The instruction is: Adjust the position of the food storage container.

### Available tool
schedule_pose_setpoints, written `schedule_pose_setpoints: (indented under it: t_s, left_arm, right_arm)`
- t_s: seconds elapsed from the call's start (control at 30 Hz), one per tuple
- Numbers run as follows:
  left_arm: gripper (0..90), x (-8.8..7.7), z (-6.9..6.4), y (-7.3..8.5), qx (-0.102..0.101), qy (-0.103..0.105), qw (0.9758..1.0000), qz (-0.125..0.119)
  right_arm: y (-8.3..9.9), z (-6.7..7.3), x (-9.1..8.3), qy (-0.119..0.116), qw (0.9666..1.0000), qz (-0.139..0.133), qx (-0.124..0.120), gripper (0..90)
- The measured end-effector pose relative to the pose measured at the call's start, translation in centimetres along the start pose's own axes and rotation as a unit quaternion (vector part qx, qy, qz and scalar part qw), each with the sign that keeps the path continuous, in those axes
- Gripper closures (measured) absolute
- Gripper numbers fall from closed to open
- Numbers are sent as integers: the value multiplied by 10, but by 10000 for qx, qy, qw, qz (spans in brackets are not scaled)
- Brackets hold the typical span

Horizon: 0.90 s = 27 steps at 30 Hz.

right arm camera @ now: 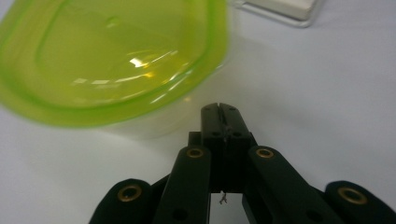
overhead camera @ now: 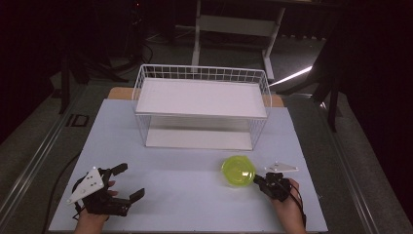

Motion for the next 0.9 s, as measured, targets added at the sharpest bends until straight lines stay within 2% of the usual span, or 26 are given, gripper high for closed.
schedule_pose_setpoints:
  t_s: [0.1,0.2,0.53,0.8,0.9]
  left_arm:
    - [3,0,0,0,16,5,10000,13]
    - [3,0,-1,0,36,-12,10000,0]
    - [3,1,-1,0,20,-1,10000,11]
    - [3,0,-1,0,27,18,10000,12]
    - [3,0,-1,0,24,26,10000,18]
  right_arm:
    - [-2,-6,2,-53,9999,30,131,900]
    - [-2,-5,6,-135,9997,76,197,900]
    - [-7,21,12,-333,9993,159,-4,900]
    - [-24,49,28,-521,9981,211,-248,900]
    - [-30,58,35,-585,9977,217,-256,900]
Point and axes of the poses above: each handheld gripper's, and its own axes: x roughly forward along the jaws, y roughly out of its underside, z roughly to its left, the point moved 5 cm from there along x, roughly forward along the jaws, and after that the axes turned 10 degrees about z, right-handed, at the moved point
